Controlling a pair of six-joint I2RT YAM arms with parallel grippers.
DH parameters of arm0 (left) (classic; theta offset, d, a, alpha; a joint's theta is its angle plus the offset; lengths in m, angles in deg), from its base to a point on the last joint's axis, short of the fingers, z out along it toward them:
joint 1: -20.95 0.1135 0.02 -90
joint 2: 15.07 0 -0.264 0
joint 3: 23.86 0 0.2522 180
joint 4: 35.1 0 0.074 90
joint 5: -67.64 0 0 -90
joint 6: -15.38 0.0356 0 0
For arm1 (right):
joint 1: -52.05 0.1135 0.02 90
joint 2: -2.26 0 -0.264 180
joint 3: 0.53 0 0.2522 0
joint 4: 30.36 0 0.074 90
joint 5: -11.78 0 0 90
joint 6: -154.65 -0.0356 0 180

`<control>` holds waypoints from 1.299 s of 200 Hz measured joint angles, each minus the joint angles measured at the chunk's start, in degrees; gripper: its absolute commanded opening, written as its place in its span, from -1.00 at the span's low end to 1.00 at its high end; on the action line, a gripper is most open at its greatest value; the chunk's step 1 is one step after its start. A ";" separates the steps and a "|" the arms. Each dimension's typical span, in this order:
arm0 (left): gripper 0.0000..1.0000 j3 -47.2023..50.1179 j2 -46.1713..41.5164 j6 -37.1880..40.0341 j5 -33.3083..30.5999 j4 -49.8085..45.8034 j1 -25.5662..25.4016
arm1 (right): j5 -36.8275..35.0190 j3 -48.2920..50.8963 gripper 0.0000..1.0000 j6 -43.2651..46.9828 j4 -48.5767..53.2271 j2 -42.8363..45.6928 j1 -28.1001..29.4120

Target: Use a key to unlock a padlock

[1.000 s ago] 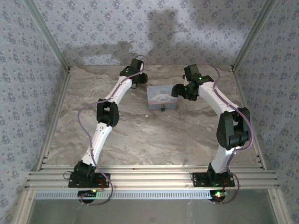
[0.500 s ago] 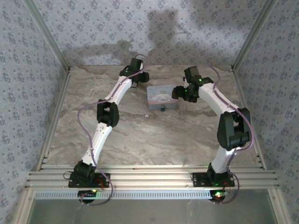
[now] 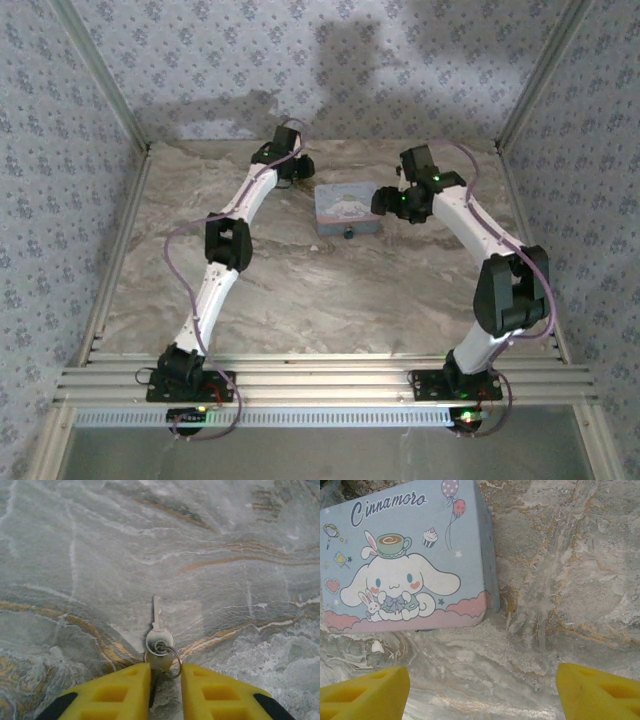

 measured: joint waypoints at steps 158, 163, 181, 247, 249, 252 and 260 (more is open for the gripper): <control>-0.52 72.61 -43.93 2.45 -2.71 9.86 2.05 | -0.63 5.11 0.54 -4.11 -1.75 8.41 2.64; -0.46 74.49 -45.33 2.54 -2.67 9.90 2.45 | -0.66 5.25 0.53 -4.42 -1.90 8.41 3.17; -0.25 78.79 -50.25 3.34 -2.60 9.81 3.78 | -0.74 5.29 0.53 -5.25 -2.58 8.41 5.44; -0.08 82.71 -63.58 4.26 -1.60 10.03 7.37 | -2.19 6.54 0.53 -7.63 -4.13 8.41 11.93; -0.08 82.86 -63.52 4.26 -1.57 10.03 7.37 | -2.23 6.69 0.53 -7.65 -4.13 8.41 12.09; -0.08 83.01 -63.36 4.24 -1.57 10.01 7.45 | -2.34 6.86 0.53 -7.80 -4.13 8.41 12.31; -0.08 83.49 -62.93 4.13 -1.38 9.75 7.52 | -2.58 7.39 0.53 -7.96 -4.15 8.41 12.79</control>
